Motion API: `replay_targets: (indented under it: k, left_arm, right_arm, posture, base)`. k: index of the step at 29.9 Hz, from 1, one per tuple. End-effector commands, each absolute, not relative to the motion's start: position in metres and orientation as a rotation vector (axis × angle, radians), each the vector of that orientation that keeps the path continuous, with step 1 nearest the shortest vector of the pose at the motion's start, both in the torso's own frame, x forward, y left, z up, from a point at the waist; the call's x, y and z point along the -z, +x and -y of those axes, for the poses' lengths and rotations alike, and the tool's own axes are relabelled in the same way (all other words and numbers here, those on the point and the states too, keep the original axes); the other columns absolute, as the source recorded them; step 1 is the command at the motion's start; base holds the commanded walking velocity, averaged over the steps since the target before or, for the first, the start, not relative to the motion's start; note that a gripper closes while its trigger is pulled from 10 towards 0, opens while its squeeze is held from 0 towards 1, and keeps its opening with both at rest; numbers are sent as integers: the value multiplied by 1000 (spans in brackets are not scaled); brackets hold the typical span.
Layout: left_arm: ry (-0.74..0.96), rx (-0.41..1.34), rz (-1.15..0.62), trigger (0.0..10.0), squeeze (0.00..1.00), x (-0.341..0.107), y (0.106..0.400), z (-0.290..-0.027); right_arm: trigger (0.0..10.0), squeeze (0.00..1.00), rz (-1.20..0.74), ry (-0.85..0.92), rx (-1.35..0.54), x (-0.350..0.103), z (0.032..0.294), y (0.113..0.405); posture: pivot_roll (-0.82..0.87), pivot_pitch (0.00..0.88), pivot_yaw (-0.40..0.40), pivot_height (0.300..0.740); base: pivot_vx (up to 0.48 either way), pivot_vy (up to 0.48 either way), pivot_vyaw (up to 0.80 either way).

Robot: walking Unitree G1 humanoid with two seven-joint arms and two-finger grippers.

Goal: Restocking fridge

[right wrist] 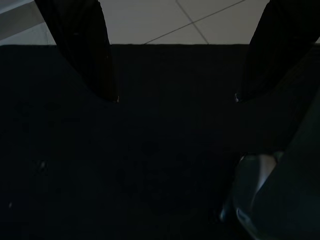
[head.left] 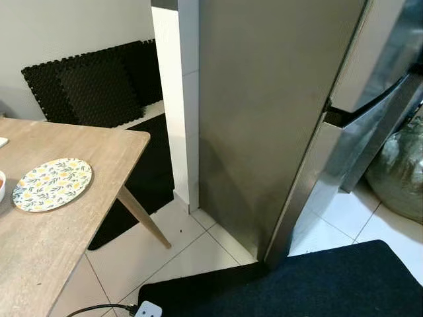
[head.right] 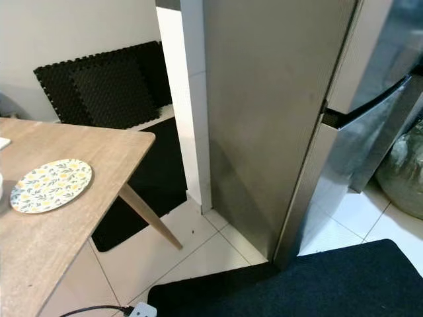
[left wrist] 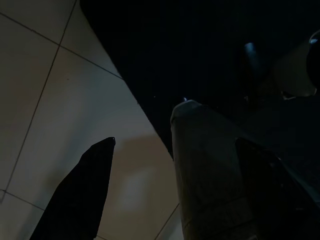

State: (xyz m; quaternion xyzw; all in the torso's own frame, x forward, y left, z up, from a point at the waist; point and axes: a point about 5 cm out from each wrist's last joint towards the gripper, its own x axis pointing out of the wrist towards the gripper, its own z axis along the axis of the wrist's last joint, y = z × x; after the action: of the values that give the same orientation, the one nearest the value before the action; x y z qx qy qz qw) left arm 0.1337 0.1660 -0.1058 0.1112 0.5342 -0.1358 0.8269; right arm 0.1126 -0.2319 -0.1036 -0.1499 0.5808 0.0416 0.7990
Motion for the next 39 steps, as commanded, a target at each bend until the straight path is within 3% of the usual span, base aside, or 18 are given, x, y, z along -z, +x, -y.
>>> replay_targets:
  k: [1,26,39]
  left_arm:
    - [223,279,-1208,10000,0,112,115,-169]
    - [240,302,-1229,10000,0,113,113,-168]
    - [242,314,-1232,10000,0,113,111,-167]
  right_arm:
    - [10000,0,-1251,-319,-95,104,230,111]
    - [10000,0,-1252,-323,-101,104,230,111]
    - [10000,0,-1250,-325,-101,104,230,112]
  posture:
    - [-32,64,4,740]
    - [-33,62,5,740]
    - [-33,62,3,740]
  base:
    - [0,0,0]
    - [0,0,0]
    - [270,0,0]
